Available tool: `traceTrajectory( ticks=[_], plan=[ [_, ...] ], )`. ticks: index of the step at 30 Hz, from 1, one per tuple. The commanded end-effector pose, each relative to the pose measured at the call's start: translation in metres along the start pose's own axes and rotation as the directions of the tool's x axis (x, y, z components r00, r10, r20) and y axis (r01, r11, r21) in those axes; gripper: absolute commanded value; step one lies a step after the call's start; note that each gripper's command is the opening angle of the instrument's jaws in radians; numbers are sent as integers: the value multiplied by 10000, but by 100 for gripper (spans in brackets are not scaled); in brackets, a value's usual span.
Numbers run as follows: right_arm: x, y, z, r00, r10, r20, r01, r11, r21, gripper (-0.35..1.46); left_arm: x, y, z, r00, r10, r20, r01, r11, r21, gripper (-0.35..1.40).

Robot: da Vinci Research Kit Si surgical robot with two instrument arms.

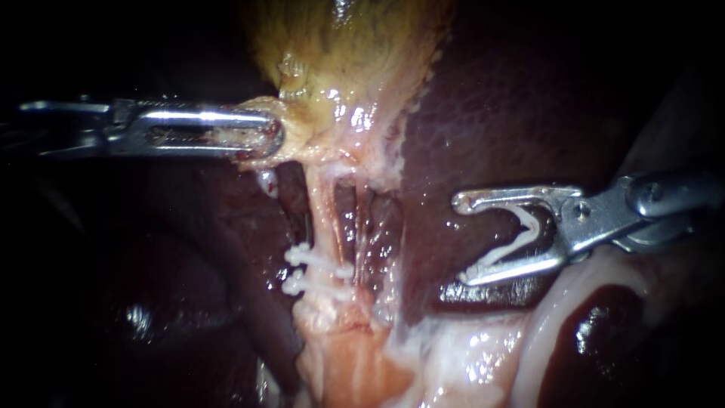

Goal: Clipping third clip left tube

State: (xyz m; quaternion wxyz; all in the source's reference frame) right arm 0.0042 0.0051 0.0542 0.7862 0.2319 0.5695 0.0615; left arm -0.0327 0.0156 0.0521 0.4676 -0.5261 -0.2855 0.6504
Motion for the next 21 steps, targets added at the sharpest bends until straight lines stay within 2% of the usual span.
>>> traceTrajectory(
  ticks=[1, 5, 10, 11, 16, 21],
  plan=[
    [1, 0, 0, 10000, 5, 5, -5, 10000, -8, 50, 2, 0, -3, 10000, -11, 15, 12, 10000, -30, -35],
    [1, 1, 0, 10000, 6, 5, -6, 10000, -10, 50, 18, 3, -34, 9999, -113, 17, 113, 9999, 78, -35],
    [3, 2, 5, 10000, 13, -10, -13, 10000, 58, 50, 33, 6, -68, 9995, -215, -222, 219, 9995, 212, -35],
    [4, 2, 7, 10000, -43, -12, 43, 10000, 81, 50, 34, 5, -70, 9995, -220, -218, 224, 9995, 209, -35],
    [17, 3, 31, 9951, 986, -60, -984, 9949, 241, 50, 34, 6, -68, 9995, -220, -227, 225, 9995, 223, -35],
    [33, 12, 74, 9804, 1929, -402, -1915, 9808, 357, 50, 33, 8, -67, 9995, -220, -234, 225, 9995, 235, -35]
  ],
)
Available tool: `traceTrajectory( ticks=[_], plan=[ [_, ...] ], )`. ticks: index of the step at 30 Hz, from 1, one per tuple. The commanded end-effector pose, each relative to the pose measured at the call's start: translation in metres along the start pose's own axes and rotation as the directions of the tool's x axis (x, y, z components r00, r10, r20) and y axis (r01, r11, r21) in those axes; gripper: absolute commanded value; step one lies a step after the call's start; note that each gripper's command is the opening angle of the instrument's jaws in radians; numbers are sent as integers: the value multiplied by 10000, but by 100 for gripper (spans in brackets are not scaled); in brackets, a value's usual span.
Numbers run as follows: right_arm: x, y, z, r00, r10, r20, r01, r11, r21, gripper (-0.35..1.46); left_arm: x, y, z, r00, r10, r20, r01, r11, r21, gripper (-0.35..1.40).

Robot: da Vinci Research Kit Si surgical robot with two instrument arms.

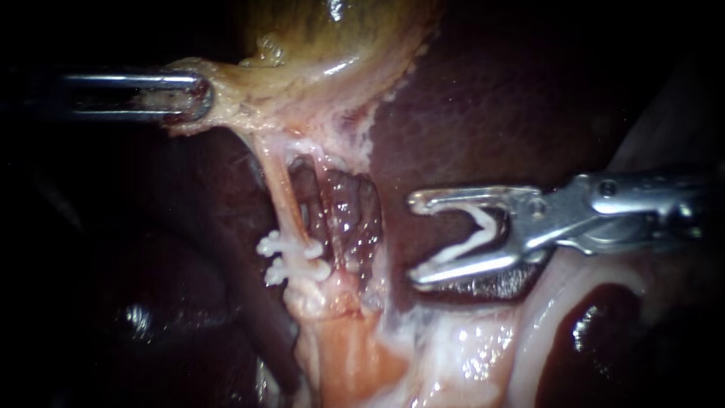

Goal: Clipping third clip left tube

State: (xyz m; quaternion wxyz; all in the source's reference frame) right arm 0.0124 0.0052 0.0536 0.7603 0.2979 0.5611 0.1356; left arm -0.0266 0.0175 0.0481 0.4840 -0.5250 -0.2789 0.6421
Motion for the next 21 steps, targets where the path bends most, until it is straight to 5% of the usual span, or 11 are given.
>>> traceTrajectory(
  ticks=[1, 8, 21],
  plan=[
    [1, 3, 7, 9999, 122, -46, -121, 9999, 15, 50, 0, 0, 1, 10000, 3, -6, -3, 10000, 19, -35],
    [6, 21, 55, 9970, 755, -170, -755, 9971, 18, 50, 0, 3, 6, 10000, -3, -41, 4, 10000, 80, -35],
    [-21, 62, 85, 9912, 1306, -212, -1308, 9914, -96, 50, 0, 7, 9, 10000, -11, -31, 11, 10000, 56, -35]
  ],
)
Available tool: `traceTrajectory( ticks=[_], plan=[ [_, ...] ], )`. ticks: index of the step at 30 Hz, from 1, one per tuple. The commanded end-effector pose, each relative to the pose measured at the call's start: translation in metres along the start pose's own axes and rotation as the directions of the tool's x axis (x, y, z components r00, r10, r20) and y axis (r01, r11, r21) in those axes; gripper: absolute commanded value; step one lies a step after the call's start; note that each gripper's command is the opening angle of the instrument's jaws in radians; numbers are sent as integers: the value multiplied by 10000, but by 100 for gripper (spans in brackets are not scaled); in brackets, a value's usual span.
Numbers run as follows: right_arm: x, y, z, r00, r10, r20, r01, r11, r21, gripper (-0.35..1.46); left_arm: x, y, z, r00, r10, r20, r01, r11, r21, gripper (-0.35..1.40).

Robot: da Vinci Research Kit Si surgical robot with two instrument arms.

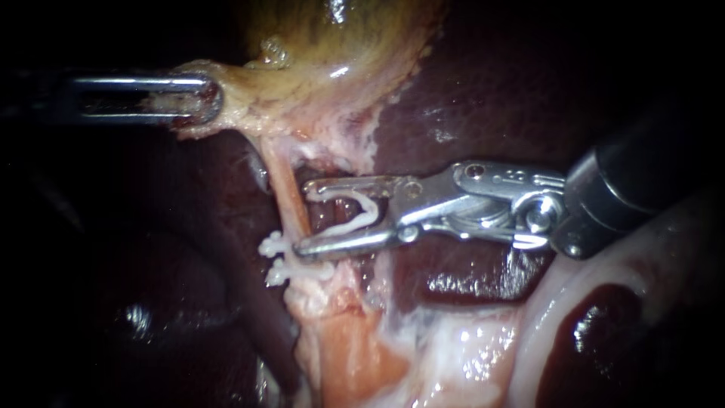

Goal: Clipping third clip left tube

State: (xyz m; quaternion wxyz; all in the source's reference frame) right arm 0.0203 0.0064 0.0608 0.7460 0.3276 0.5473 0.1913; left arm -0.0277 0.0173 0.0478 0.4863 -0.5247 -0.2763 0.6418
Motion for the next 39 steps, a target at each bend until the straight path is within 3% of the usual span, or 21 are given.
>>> traceTrajectory(
  ticks=[1, 14, 22, 27, 34, 39],
  plan=[
    [2, 2, 4, 10000, 7, -66, -7, 10000, 10, 50, 0, 0, 0, 10000, -4, 5, 4, 10000, 0, -35],
    [32, 7, 44, 9929, 302, -1152, -239, 9982, 557, 50, 0, 2, 1, 10000, -6, 13, 6, 10000, -18, -35],
    [57, 1, 40, 9846, 424, -1697, -313, 9972, 680, 50, 0, 2, 1, 10000, -6, 13, 6, 10000, -18, -35],
    [73, -11, 35, 9802, 495, -1916, -349, 9963, 791, 50, 0, 2, 1, 10000, -7, 13, 7, 10000, -18, -35],
    [101, -38, 30, 9730, 593, -2230, -356, 9934, 1087, 50, 0, 2, 1, 10000, -7, 14, 7, 10000, -20, -35],
    [111, -47, 29, 9682, 629, -2420, -335, 9917, 1240, 50, 0, 2, 1, 10000, -8, 14, 8, 10000, -20, -35]
  ],
)
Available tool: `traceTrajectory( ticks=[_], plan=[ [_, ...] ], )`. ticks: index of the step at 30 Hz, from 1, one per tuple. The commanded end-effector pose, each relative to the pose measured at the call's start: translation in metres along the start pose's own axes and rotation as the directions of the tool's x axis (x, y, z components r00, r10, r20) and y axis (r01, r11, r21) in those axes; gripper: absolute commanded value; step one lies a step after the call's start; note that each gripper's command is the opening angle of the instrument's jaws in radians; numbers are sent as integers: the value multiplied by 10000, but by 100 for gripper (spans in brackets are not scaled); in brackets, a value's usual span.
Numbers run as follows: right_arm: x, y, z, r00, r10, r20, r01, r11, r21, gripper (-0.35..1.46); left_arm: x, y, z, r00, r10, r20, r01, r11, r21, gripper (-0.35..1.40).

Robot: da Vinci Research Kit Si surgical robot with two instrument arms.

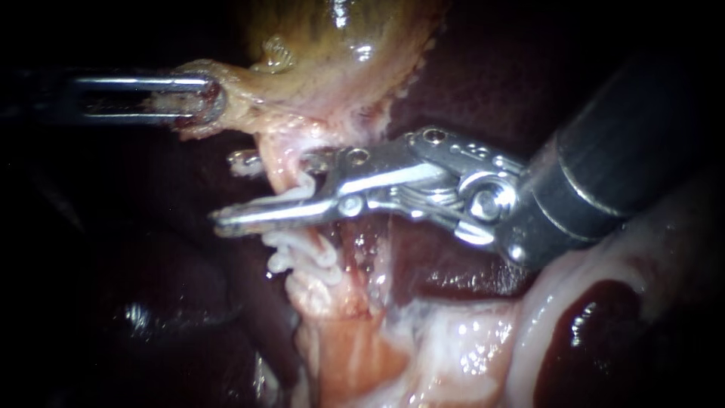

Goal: Clipping third clip left tube

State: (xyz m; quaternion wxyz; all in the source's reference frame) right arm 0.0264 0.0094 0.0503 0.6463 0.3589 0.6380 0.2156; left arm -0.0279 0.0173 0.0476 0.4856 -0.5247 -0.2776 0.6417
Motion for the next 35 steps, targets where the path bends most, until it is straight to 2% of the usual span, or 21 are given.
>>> traceTrajectory(
  ticks=[1, 6, 9, 12, 15, 18, 35],
  plan=[
    [0, 0, 0, 10000, -5, 17, 5, 10000, 27, 50, 0, 0, 0, 10000, -2, -1, 2, 10000, 2, -35],
    [-1, 0, -3, 10000, -10, 27, 10, 10000, 62, 46, 0, 0, 0, 10000, -2, -1, 2, 10000, 2, -35],
    [-3, -2, -10, 10000, -13, 42, 12, 9999, 107, 33, 0, 0, 0, 10000, -2, -1, 2, 10000, 2, -35],
    [-4, -3, -17, 10000, -17, 31, 16, 9998, 182, 6, 0, 0, 0, 10000, -3, -2, 3, 10000, 3, -35],
    [-6, -3, -20, 9997, -20, 225, 12, 9993, 364, -35, 0, 0, 1, 10000, -4, -2, 4, 10000, 4, -35],
    [-6, -3, -21, 9981, 157, 588, -179, 9992, 359, -35, 0, 0, 1, 10000, -4, -2, 4, 10000, 3, -35],
    [-10, 5, -23, 9979, 264, 584, -283, 9991, 323, -35, 1, 0, 1, 10000, -7, 0, 7, 10000, 0, -35]
  ],
)
